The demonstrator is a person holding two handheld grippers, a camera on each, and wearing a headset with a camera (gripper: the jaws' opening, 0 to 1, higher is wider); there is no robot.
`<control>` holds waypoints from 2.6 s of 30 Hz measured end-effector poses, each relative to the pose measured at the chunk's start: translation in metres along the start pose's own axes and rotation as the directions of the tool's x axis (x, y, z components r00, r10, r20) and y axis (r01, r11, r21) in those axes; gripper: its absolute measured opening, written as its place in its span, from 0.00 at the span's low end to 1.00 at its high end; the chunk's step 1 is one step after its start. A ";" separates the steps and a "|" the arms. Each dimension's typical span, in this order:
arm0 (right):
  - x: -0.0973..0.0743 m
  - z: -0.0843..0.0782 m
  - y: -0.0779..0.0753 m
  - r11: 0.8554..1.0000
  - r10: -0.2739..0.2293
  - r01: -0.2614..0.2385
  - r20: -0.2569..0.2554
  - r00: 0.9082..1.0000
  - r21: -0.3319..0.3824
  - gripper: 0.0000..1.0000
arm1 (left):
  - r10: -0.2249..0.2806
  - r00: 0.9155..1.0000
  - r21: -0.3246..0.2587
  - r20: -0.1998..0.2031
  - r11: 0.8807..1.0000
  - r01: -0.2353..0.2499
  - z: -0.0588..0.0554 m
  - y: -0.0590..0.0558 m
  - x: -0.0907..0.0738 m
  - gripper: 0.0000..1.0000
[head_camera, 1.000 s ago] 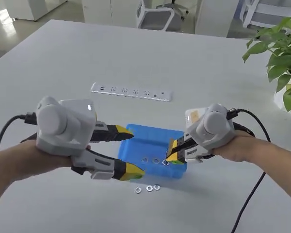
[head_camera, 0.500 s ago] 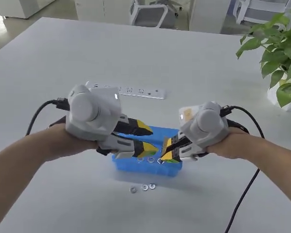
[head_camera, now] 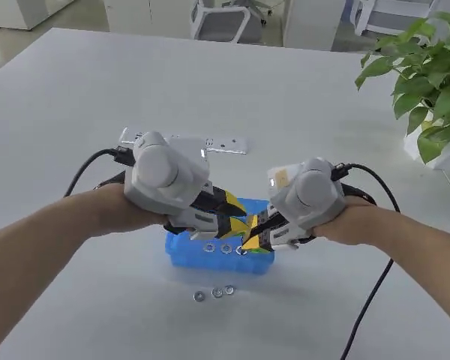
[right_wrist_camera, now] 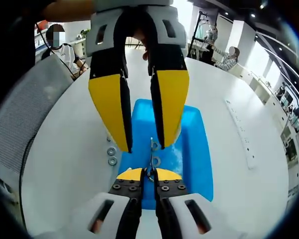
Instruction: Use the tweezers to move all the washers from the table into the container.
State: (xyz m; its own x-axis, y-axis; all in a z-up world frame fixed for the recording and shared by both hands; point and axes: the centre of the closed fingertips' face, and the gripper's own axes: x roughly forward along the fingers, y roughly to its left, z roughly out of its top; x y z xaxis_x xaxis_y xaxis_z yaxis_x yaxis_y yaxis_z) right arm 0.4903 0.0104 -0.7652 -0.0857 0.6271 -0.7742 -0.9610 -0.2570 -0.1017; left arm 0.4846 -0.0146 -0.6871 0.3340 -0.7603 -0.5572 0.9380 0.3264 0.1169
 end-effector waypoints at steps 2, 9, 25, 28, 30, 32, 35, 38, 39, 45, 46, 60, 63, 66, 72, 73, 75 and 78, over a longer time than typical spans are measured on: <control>0.000 0.000 0.000 1.000 0.001 -0.001 -0.001 1.000 -0.002 0.08 | -0.002 1.000 0.014 -0.007 1.000 0.003 -0.001 0.004 0.003 0.13; 0.000 -0.001 0.000 1.000 0.001 -0.001 -0.004 1.000 -0.002 0.08 | -0.019 1.000 0.030 -0.007 0.999 0.019 -0.002 0.006 0.007 0.06; -0.002 0.003 -0.004 0.999 -0.003 0.002 -0.017 1.000 -0.037 0.11 | -0.020 1.000 0.033 -0.009 0.999 0.020 -0.003 0.011 0.003 0.05; -0.004 0.007 -0.005 0.999 -0.008 0.008 -0.008 1.000 -0.038 0.11 | -0.013 1.000 0.030 -0.005 0.999 0.013 0.000 0.013 -0.001 0.05; -0.006 0.010 -0.006 0.999 -0.013 0.013 -0.002 1.000 -0.038 0.11 | -0.010 1.000 0.032 -0.004 0.999 0.010 0.002 0.013 -0.003 0.05; -0.007 0.012 -0.006 0.999 -0.016 0.016 0.002 1.000 -0.039 0.12 | -0.006 1.000 0.032 -0.003 0.999 0.006 0.003 0.013 -0.005 0.05; -0.010 0.014 -0.006 0.999 -0.021 0.021 0.007 1.000 -0.036 0.12 | -0.004 1.000 0.031 -0.001 1.000 0.004 0.005 0.013 -0.008 0.05; -0.013 0.016 -0.005 0.999 -0.024 0.024 0.010 1.000 -0.032 0.14 | -0.002 1.000 0.032 0.000 0.999 0.002 0.008 0.012 -0.011 0.05; -0.014 0.016 -0.004 0.999 -0.025 0.025 0.012 1.000 -0.030 0.14 | -0.001 1.000 0.033 0.002 0.999 0.001 0.010 0.011 -0.012 0.05; -0.026 0.021 -0.005 0.998 -0.053 0.054 0.028 0.998 -0.017 0.17 | 0.000 1.000 0.033 0.011 0.999 0.000 0.020 0.005 -0.021 0.05; -0.026 0.021 -0.005 0.998 -0.055 0.055 0.029 0.998 -0.015 0.18 | 0.000 1.000 0.034 0.011 0.999 0.000 0.020 0.004 -0.022 0.05; -0.056 0.027 0.007 0.987 -0.135 0.128 0.070 0.988 0.093 0.32 | -0.006 1.000 0.039 0.009 0.999 0.006 0.034 -0.014 -0.039 0.05; -0.060 0.027 0.011 0.984 -0.151 0.142 0.075 0.986 0.107 0.35 | -0.008 1.000 0.042 0.007 0.999 0.008 0.035 -0.017 -0.042 0.05; -0.064 0.026 0.015 0.980 -0.166 0.155 0.080 0.983 0.128 0.38 | -0.011 1.000 0.046 0.003 0.999 0.011 0.035 -0.021 -0.044 0.05; -0.069 0.022 0.024 0.968 -0.201 0.184 0.085 0.976 0.171 0.45 | -0.012 1.000 0.045 0.001 0.999 0.012 0.032 -0.027 -0.050 0.05; -0.070 0.022 0.025 0.966 -0.205 0.187 0.087 0.975 0.176 0.46 | -0.010 1.000 0.046 0.000 0.999 0.010 0.031 -0.027 -0.051 0.05; -0.071 0.022 0.028 0.963 -0.215 0.195 0.089 0.973 0.186 0.47 | -0.011 1.000 0.042 0.002 0.999 0.010 0.029 -0.030 -0.053 0.05; -0.073 0.022 0.032 0.956 -0.232 0.209 0.095 0.968 0.207 0.51 | -0.012 1.000 0.042 -0.003 0.999 0.012 0.025 -0.034 -0.055 0.05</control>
State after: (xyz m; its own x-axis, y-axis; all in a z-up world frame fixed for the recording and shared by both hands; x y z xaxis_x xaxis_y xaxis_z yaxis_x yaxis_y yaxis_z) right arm 0.4604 -0.0275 -0.6986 0.1154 0.7367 -0.6663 -0.9908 0.0380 -0.1295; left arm 0.4370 0.0022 -0.6396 0.3229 -0.7622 -0.5611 0.9449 0.2936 0.1450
